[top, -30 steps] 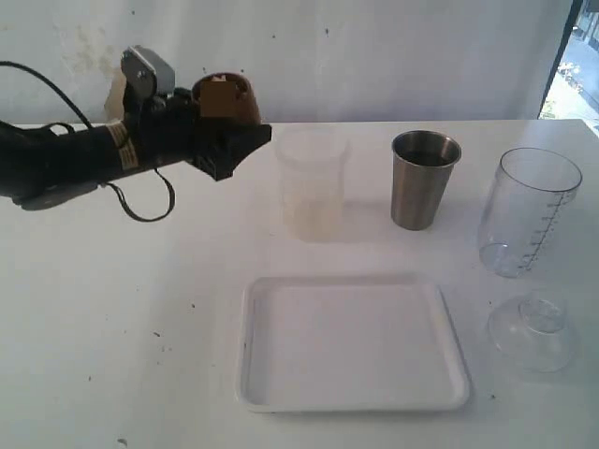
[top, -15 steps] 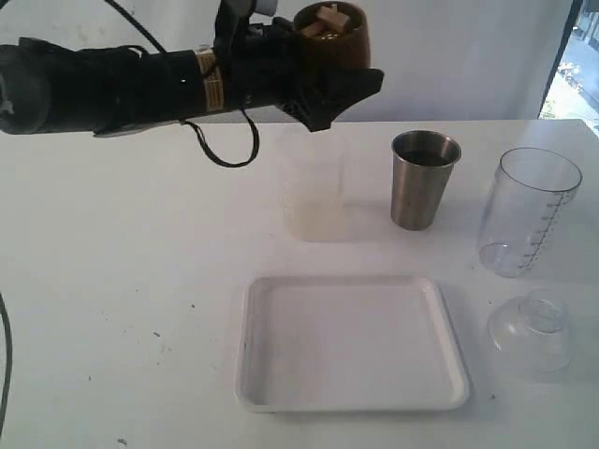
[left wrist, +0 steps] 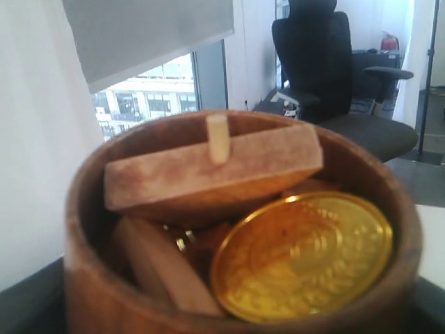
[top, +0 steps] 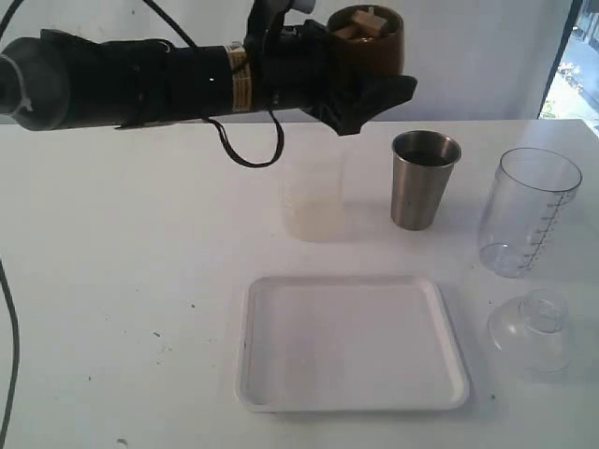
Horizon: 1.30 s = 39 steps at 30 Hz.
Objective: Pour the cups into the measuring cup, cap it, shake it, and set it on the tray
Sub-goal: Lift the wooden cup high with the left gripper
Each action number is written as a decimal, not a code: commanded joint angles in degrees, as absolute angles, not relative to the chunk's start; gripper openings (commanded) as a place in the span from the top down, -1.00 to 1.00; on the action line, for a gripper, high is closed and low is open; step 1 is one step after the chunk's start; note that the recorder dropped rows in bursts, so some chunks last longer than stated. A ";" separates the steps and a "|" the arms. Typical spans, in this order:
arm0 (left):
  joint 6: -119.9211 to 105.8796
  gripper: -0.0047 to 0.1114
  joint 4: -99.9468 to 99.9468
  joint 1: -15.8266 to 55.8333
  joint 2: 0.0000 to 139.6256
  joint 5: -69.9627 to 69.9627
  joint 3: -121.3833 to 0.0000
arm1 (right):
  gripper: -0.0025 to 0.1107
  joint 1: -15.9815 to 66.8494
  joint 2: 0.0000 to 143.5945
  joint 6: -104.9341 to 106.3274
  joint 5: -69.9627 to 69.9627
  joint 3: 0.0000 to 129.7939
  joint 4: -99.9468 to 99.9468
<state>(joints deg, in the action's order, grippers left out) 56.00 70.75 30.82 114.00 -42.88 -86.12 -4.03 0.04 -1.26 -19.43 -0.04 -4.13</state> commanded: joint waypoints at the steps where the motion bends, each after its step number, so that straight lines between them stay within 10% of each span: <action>1: 61.70 0.92 78.89 28.21 111.57 -42.50 -86.71 | 0.96 -3.99 0.00 -1.46 -19.29 0.00 -4.55; 11: 65.70 0.92 82.74 19.53 107.98 -49.41 -83.74 | 0.96 -3.99 0.00 -1.26 -13.61 0.00 -5.22; 23: 56.25 0.92 75.63 13.20 106.65 -52.58 -76.62 | 0.96 -3.99 0.00 -9.76 40.85 0.00 -1.33; 33: 55.02 0.92 72.13 13.31 106.65 -52.97 -76.62 | 0.91 -3.99 8.75 -10.98 9.07 11.46 6.91; 39: 55.15 0.92 72.00 13.31 106.65 -53.09 -76.62 | 0.23 -3.99 33.74 -10.29 4.58 26.28 7.09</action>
